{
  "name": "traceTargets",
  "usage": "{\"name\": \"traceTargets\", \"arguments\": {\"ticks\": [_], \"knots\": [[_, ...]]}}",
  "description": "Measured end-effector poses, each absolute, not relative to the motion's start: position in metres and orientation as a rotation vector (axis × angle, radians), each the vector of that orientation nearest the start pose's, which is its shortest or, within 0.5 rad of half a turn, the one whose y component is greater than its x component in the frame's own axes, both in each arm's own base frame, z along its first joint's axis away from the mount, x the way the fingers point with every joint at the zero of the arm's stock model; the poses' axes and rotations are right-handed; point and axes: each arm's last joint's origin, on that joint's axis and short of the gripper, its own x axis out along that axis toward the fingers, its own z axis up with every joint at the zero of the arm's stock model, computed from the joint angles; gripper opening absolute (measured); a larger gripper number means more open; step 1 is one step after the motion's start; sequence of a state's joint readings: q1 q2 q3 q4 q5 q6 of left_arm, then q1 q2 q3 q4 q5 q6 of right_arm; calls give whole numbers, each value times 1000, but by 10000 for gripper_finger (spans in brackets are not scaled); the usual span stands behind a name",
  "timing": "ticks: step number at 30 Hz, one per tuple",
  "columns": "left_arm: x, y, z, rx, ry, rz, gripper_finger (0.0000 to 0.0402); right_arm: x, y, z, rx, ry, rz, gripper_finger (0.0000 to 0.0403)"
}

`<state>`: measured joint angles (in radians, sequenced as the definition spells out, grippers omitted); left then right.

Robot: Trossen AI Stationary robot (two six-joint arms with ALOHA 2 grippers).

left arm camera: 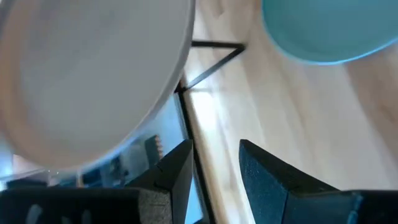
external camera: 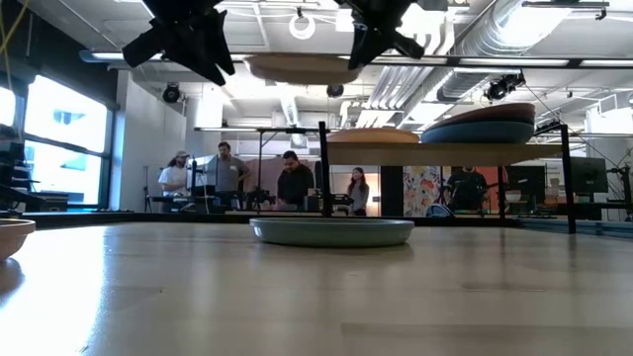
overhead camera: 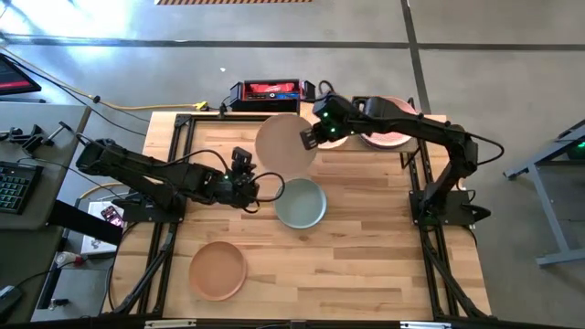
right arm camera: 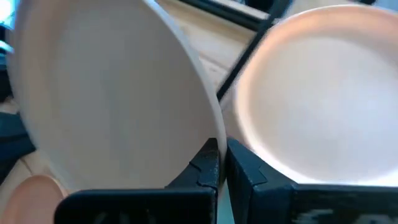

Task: Place and stack plates onto a shelf
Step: Stack the gray plate on top of the white plate on the shelf

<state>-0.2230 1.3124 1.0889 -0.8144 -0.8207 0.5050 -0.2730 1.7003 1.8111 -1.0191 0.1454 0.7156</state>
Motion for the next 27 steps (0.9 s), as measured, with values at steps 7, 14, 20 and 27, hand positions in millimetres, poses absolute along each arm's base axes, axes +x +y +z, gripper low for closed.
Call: {"name": "traceTargets", "arguments": {"ticks": [7, 14, 20, 27], "knots": [[248, -27, 289, 920, 1045, 422, 120, 304, -115, 398, 714, 691, -738, 1], [249, -12, 289, 823, 1047, 523, 120, 268, -140, 411, 741, 687, -795, 0], [249, 0, 289, 811, 1066, 583, 120, 245, -176, 411, 808, 690, -763, 0], [249, 12, 289, 785, 1087, 625, 120, 219, -205, 406, 883, 712, -748, 0]]}}
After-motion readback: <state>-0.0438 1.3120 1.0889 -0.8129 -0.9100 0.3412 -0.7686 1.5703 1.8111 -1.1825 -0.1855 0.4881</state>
